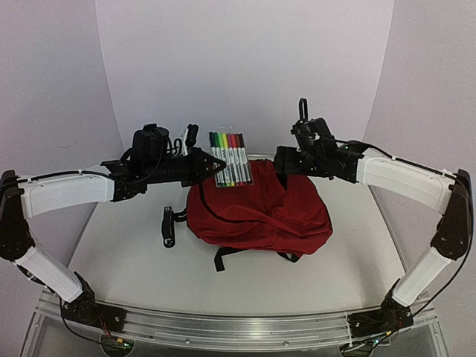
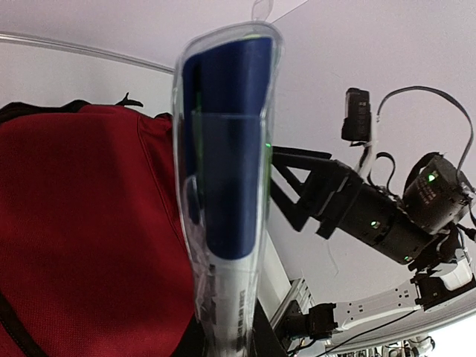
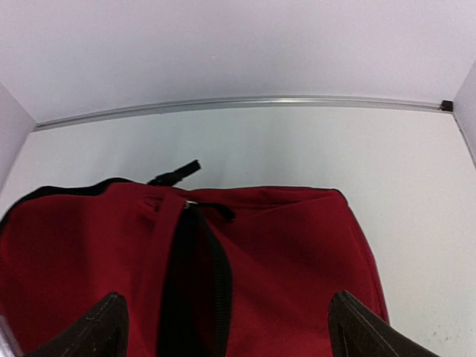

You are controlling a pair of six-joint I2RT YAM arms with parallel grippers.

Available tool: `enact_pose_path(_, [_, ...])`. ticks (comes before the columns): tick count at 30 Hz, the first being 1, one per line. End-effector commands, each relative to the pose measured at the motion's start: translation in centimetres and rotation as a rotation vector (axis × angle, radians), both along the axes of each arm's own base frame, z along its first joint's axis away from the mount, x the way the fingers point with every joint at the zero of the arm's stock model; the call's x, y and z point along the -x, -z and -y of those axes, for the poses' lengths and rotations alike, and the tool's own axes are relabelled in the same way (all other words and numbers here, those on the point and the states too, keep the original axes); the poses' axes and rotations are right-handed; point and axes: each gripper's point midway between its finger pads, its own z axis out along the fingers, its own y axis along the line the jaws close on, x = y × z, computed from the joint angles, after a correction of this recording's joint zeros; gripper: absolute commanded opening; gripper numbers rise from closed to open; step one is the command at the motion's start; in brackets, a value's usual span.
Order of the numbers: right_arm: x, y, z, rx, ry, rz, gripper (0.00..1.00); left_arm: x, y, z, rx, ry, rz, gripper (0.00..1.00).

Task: Pack the student bag
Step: Place the stationery in the student bag.

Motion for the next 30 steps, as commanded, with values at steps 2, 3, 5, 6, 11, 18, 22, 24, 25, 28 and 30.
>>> enact_pose_path(2, [-1.5, -0.4, 2.2, 0.206, 0.137, 0.034, 0.91, -0.9, -2.9, 0.5, 0.020, 0.004, 0.062, 0.00])
enact_pose_path(3, [-1.7, 0.0, 1.9, 0.213, 0.132, 0.027, 0.91, -0.9, -2.8, 0.6, 0.021, 0.007, 0.057, 0.00])
enact_pose_path(5, [-1.9, 0.6, 1.6, 0.231, 0.128, 0.012, 0.91, -0.9, -2.8, 0.8, 0.023, 0.015, 0.051, 0.00])
enact_pose_path(6, [-2.0, 0.9, 1.5, 0.242, 0.131, 0.005, 0.91, -0.9, -2.8, 0.9, 0.026, 0.019, 0.048, 0.00])
enact_pose_path(11, [-1.9, 1.9, 2.1, 0.312, 0.173, -0.018, 0.79, -1.0, -2.6, 2.4, 0.059, 0.078, 0.008, 0.00])
enact_pose_path(18, [-1.1, 0.6, 2.6, 0.280, 0.176, -0.009, 0.33, -1.5, -3.0, 4.7, 0.147, 0.147, -0.037, 0.00])
enact_pose_path(22, [-0.7, -0.3, 2.8, 0.250, 0.176, -0.001, 0.16, -1.8, -3.6, 6.2, 0.193, 0.177, -0.047, 0.00])
enact_pose_path(24, [-0.5, -0.9, 2.9, 0.229, 0.174, 0.005, 0.07, -1.7, -3.6, 7.2, 0.214, 0.199, -0.059, 0.00])
enact_pose_path(25, [-0.4, -1.2, 2.9, 0.219, 0.174, 0.010, 0.03, -1.7, -3.6, 7.7, 0.222, 0.208, -0.067, 0.00])
enact_pose_path(28, [-0.1, -2.0, 3.2, 0.200, 0.179, 0.023, 0.00, -1.4, -2.9, 9.1, 0.234, 0.230, -0.100, 0.00])
enact_pose_path(30, [0.0, -2.2, 3.3, 0.193, 0.178, 0.024, 0.00, -1.3, -2.4, 9.8, 0.241, 0.237, -0.125, 0.00])
